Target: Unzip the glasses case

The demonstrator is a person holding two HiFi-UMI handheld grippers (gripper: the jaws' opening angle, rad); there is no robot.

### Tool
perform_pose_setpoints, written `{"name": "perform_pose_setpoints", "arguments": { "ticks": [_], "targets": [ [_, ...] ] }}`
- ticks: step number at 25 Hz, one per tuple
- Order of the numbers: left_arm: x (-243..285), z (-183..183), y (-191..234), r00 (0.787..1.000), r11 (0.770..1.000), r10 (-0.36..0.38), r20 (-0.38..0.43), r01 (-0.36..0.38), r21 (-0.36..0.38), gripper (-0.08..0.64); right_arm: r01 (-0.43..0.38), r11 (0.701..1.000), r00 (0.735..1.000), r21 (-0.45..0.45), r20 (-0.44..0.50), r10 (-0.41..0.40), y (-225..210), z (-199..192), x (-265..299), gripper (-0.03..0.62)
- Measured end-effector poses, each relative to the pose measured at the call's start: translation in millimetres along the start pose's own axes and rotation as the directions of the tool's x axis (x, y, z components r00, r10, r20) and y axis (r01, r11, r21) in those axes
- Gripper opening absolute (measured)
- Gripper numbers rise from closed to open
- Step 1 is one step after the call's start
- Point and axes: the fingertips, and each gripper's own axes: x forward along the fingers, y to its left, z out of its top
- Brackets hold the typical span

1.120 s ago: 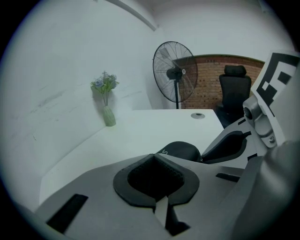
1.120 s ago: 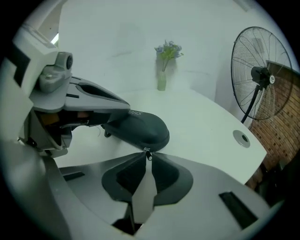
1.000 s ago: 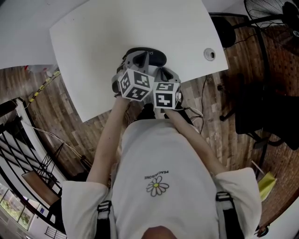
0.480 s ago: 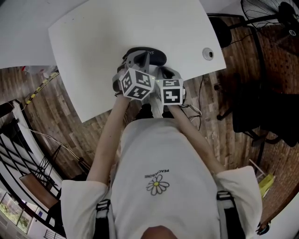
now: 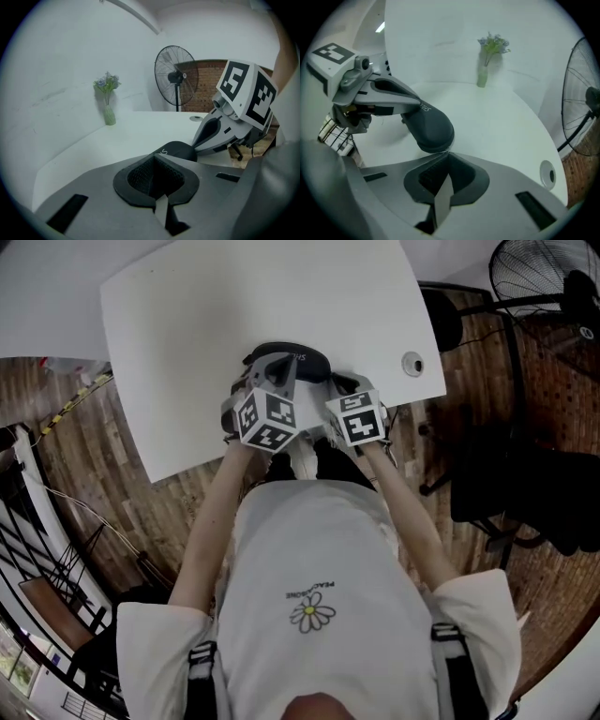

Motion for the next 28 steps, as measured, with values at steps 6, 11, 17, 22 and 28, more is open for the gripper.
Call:
{"name": "perform_pose_setpoints", "arguments": {
  "ticks": [6,11,17,22,28],
  "targets": [
    [-9,3,1,0.998,0.99,-0.006,-0.063,-0.003,-0.144,0.014,-0.214,0.971,0.977,-0.109,-0.018,0.213,33,-7,-10,0.006],
    [-21,-9,-7,0.994,0.987,0.061,-0.091,-0.074,-0.143,0.014,-0.348,0.912,0.937,-0.216,-0.053,0.345,89,-17,-13,0.006],
    [-24,-15,-5,0.989,0.972,0.138,-0.061,-0.147,-0.182,0.013,-0.304,0.924,0.953,-0.231,-0.059,0.299,70,-8,-8,0.006],
    [-22,-14,-4,0.988,0.967,0.141,-0.067,-0.152,-0.202,0.012,-0.287,0.862,0.956,-0.418,-0.063,0.288,51,12,7,0.006],
    [-16,-14,-5,0.988,0.965,0.116,-0.106,-0.137,-0.223,0.014,-0.334,0.685,0.931,-0.647,-0.111,0.348,46,34,28,0.006]
  ]
}}
